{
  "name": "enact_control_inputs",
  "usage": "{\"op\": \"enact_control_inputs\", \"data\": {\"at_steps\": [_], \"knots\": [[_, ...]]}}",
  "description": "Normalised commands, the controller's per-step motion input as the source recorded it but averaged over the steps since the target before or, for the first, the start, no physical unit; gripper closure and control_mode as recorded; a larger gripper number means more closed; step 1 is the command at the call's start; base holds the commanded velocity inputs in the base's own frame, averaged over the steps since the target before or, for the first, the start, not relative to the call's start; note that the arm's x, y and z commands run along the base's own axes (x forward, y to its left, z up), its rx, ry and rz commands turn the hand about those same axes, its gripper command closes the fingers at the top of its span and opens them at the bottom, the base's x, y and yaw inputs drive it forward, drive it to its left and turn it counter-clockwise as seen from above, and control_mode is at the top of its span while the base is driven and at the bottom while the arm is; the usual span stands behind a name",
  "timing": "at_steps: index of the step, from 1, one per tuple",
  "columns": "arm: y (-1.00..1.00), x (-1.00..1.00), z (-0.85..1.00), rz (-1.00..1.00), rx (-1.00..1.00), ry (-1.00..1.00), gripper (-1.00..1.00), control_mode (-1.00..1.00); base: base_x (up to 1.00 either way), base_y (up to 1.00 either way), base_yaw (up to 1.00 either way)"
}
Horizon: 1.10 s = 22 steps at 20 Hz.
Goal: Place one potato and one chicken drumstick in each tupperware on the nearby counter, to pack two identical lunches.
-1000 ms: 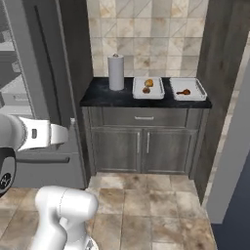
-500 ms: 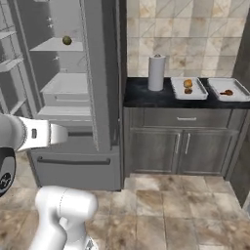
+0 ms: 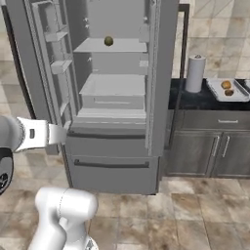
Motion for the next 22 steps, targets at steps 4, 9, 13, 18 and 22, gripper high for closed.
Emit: {"op": "enact_control_inputs", "data": {"at_steps": [4, 9, 13, 18, 22], "knots": [[0.00, 0.00, 0.00, 0.00, 0.00, 0.00, -1.00, 1.00, 0.62, 0.09, 0.00], [0.00, 0.00, 0.00, 0.00, 0.00, 0.00, -1.00, 1.00, 0.66, -0.41, 0.00], [0.00, 0.00, 0.00, 0.00, 0.00, 0.00, -1.00, 1.00, 0.51, -0.40, 0.00], [0.00, 0.00, 0.00, 0.00, 0.00, 0.00, -1.00, 1.00, 0.54, 0.06, 0.00], [0.00, 0.00, 0.00, 0.00, 0.00, 0.00, -1.00, 1.00, 0.60, 0.17, 0.03]]}}
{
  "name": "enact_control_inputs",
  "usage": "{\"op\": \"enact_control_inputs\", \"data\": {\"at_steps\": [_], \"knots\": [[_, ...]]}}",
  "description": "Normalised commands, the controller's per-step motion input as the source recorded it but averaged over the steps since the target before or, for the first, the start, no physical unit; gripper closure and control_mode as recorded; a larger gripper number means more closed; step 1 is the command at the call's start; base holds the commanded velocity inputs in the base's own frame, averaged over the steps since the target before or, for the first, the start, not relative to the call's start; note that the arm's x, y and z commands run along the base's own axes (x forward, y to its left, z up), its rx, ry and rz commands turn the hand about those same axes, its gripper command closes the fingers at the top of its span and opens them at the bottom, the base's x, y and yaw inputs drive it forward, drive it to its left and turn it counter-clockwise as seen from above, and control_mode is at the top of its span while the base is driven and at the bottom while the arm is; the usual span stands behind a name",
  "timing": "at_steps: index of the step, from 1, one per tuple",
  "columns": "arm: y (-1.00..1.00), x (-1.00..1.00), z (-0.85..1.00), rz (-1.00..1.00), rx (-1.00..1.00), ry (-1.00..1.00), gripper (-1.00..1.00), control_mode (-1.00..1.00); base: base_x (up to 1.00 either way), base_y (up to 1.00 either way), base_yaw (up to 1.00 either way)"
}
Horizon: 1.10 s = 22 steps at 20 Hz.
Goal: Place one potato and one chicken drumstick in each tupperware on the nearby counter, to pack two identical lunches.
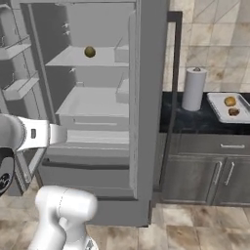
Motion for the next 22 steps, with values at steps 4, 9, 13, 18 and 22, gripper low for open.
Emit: {"op": "enact_control_inputs", "data": {"at_steps": [4, 9, 13, 18, 22], "knots": [[0.00, 0.00, 0.00, 0.00, 0.00, 0.00, -1.00, 1.00, 0.60, 0.15, 0.02], [0.00, 0.00, 0.00, 0.00, 0.00, 0.00, -1.00, 1.00, 0.58, 0.07, 0.03], [0.00, 0.00, 0.00, 0.00, 0.00, 0.00, -1.00, 1.00, 0.67, 0.14, 0.03], [0.00, 0.00, 0.00, 0.00, 0.00, 0.00, -1.00, 1.00, 0.77, 0.22, 0.04], [0.00, 0.00, 0.00, 0.00, 0.00, 0.00, -1.00, 1.00, 0.72, 0.22, 0.02]]}}
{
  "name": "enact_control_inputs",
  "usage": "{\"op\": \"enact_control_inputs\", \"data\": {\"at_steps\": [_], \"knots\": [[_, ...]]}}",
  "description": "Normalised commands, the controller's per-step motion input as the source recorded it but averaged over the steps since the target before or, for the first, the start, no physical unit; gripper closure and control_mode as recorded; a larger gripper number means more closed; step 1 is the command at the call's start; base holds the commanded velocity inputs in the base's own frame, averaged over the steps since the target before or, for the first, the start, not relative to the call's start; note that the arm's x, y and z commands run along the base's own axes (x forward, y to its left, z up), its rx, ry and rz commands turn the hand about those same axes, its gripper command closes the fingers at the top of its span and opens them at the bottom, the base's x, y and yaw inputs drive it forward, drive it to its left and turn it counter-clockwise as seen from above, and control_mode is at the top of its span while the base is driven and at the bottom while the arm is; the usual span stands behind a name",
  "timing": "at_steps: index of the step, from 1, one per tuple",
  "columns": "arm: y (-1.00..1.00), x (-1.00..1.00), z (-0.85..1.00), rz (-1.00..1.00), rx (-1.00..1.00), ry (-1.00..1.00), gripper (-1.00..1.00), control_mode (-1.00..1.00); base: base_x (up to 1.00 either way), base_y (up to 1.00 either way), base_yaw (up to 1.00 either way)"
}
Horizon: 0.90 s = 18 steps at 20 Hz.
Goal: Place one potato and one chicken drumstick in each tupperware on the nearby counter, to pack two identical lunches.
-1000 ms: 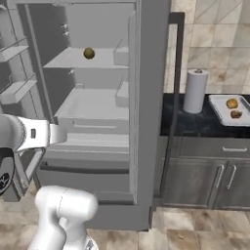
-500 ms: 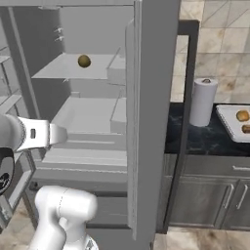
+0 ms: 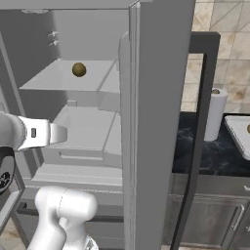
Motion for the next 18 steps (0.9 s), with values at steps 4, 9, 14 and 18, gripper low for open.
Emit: {"op": "enact_control_inputs", "data": {"at_steps": [4, 9, 14, 18], "knots": [[0.07, 0.01, -0.11, 0.00, 0.00, 0.00, -1.00, -1.00, 0.21, 0.10, 0.00], [0.22, 0.00, 0.11, 0.02, 0.00, -0.06, -1.00, -1.00, 0.00, 0.00, 0.00], [0.09, 0.18, 0.43, 0.01, 0.00, -0.10, -1.00, -1.00, 0.00, 0.00, 0.00], [0.00, 0.28, 0.41, 0.00, 0.00, -0.03, -1.00, -1.00, 0.00, 0.00, 0.00]]}}
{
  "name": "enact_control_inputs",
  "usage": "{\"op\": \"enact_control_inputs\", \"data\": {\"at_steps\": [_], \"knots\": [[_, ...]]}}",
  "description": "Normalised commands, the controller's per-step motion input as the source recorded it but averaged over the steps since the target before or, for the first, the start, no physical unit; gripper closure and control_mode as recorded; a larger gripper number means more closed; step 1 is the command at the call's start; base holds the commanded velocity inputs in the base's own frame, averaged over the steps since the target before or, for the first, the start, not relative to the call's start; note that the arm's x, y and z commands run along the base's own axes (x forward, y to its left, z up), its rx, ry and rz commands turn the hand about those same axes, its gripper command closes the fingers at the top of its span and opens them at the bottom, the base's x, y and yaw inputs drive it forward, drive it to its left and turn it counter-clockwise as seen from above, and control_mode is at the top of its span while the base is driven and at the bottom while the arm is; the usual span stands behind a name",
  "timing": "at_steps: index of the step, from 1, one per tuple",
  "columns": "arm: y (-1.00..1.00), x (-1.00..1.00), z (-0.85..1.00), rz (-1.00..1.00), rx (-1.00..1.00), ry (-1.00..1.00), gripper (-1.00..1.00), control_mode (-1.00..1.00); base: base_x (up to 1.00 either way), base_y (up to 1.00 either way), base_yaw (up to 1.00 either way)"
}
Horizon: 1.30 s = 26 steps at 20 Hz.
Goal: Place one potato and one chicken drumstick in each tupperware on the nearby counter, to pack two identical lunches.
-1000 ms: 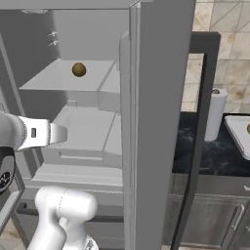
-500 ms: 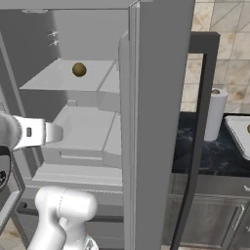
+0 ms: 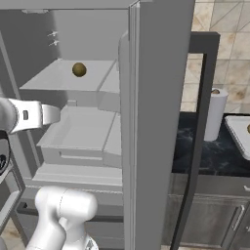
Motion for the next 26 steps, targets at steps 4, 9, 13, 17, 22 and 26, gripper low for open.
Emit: {"op": "enact_control_inputs", "data": {"at_steps": [4, 9, 13, 17, 22, 26], "knots": [[0.00, 0.20, 0.07, 0.00, 0.00, 0.00, -1.00, -1.00, 0.00, 0.00, 0.00], [0.05, 0.24, 0.00, -0.05, 0.01, 0.00, -1.00, -1.00, 0.00, 0.00, 0.00], [0.12, 0.42, 0.00, -0.01, 0.11, 0.00, -1.00, -1.00, 0.00, 0.00, 0.00], [0.09, 0.47, 0.11, 0.00, 0.15, 0.00, -1.00, -1.00, 0.00, 0.00, 0.00], [0.02, 0.14, 0.25, 0.00, 0.08, -0.01, -1.00, -1.00, 0.00, 0.00, 0.00], [0.03, 0.29, 0.18, 0.00, 0.00, 0.13, -1.00, -1.00, 0.00, 0.00, 0.00]]}}
